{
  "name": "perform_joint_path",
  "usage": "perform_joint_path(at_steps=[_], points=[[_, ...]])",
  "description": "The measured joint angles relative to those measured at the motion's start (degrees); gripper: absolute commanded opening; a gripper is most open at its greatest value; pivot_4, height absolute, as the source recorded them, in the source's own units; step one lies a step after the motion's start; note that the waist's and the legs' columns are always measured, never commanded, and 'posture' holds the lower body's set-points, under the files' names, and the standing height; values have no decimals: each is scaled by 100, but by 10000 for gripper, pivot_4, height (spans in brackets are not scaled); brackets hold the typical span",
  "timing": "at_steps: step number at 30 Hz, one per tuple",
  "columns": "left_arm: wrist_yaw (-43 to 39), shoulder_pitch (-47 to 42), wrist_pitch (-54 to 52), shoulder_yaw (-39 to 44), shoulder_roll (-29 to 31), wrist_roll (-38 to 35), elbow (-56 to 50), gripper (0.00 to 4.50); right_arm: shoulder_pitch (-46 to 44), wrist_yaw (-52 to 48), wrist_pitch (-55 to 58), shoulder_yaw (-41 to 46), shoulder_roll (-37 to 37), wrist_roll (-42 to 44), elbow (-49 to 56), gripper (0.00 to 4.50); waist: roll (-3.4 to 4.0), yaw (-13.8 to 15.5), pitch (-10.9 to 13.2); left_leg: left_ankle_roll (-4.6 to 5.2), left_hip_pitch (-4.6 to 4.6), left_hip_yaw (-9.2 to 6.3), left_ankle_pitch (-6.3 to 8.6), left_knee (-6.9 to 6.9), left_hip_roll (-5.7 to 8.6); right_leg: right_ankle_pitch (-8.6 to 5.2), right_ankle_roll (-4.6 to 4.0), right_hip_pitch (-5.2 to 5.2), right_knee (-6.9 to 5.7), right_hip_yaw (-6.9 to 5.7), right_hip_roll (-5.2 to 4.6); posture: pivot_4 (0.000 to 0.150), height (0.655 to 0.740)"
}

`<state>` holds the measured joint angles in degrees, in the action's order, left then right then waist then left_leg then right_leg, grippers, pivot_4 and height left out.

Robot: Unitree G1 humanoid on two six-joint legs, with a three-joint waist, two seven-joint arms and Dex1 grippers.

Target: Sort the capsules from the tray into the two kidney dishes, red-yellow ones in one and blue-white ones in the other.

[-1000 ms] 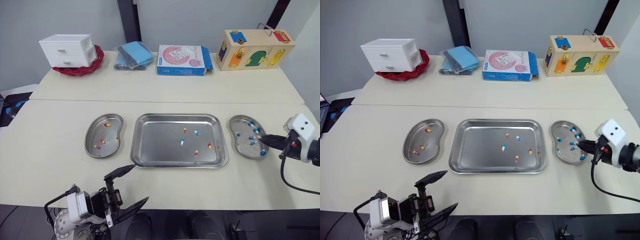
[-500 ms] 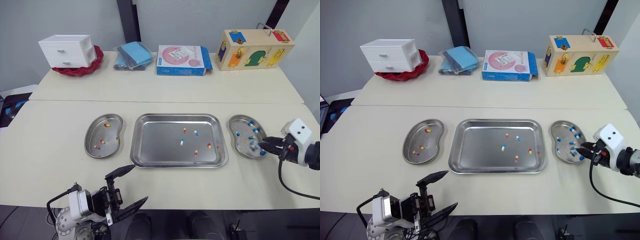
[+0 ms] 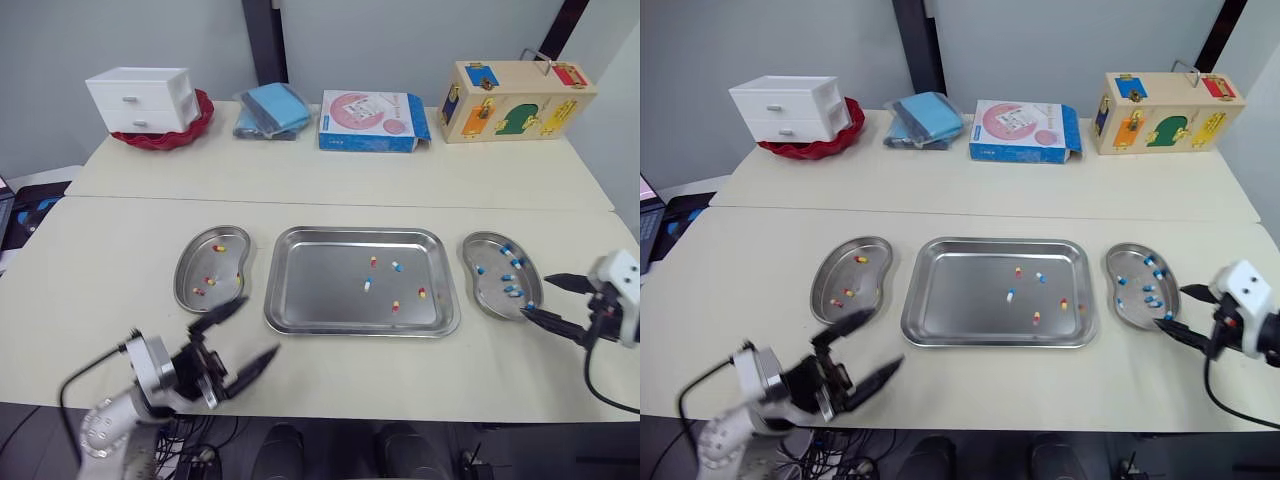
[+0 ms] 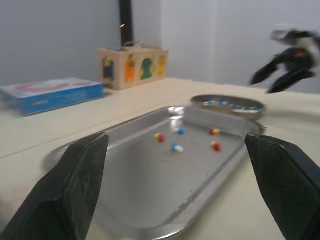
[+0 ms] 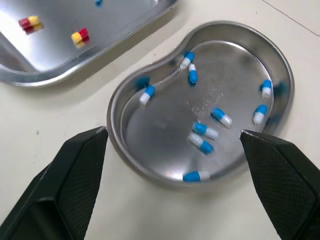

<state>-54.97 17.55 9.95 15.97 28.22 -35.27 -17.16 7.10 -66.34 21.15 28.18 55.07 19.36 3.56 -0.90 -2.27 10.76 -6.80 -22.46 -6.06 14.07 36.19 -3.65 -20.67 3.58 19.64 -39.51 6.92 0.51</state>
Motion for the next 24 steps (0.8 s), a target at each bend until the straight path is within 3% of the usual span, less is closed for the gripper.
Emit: perform_joint_path(at_steps=[4,9,18,24], points=[[890,178,-1291,795,854,-31,-172,45000,389,-398,-584,396,49,13,-530,44803,-3,-8,2,0,16,1,0,-7,-2,0,0,-11,3,0,1,1500,7400],[1119,189,-2249,1727,1665,-90,484,45000,471,-609,-1044,428,135,-30,-1136,44803,-1,-82,2,0,28,10,0,-12,-2,-1,0,-16,7,6,1,1500,7400],[260,0,-2138,2267,2508,445,2431,45000,256,-614,-1448,230,137,-24,-1558,44803,2,-105,6,-1,31,22,1,-20,-3,-1,0,-13,13,14,-1,1500,7400],[26,-283,-1954,2266,2635,707,2730,45000,109,-603,-1543,171,137,-14,-1628,44803,5,-89,8,-1,30,20,1,-20,-4,-1,0,-12,12,11,-1,1500,7400]])
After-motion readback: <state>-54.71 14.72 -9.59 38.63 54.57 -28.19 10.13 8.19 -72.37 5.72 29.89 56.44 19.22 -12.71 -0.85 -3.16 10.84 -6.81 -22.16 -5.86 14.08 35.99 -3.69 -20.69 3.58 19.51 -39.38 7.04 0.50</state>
